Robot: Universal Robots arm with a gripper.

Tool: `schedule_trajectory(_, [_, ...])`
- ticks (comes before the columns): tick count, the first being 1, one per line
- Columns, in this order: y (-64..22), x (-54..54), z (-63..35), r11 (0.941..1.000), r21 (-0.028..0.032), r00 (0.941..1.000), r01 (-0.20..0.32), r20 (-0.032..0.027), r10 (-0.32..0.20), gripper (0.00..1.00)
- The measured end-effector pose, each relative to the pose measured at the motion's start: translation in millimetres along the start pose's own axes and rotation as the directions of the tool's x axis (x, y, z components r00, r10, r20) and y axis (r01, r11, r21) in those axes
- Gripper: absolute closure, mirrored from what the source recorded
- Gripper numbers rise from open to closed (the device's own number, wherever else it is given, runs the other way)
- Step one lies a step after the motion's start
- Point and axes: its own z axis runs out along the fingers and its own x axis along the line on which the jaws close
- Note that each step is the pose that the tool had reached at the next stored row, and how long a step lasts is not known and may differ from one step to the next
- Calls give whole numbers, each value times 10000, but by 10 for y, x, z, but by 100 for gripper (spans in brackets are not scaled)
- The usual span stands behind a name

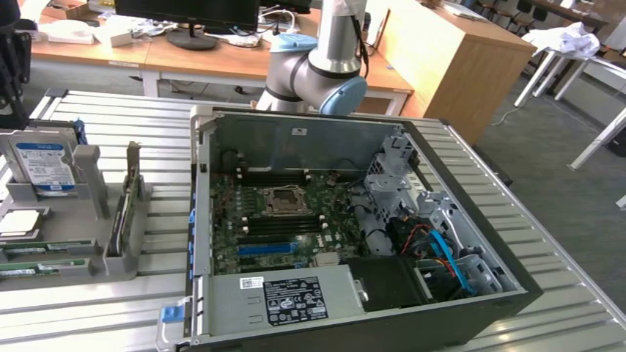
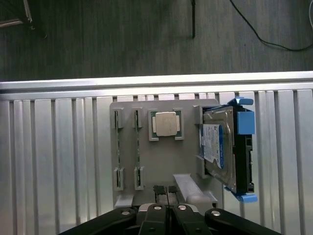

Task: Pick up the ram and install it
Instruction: 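Pick up the ram and move it above insertion slot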

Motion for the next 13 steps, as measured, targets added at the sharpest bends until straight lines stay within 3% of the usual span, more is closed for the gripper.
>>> schedule_trajectory(13, [0, 0, 0, 10000, 0, 10000, 1, -1, -1, 89])
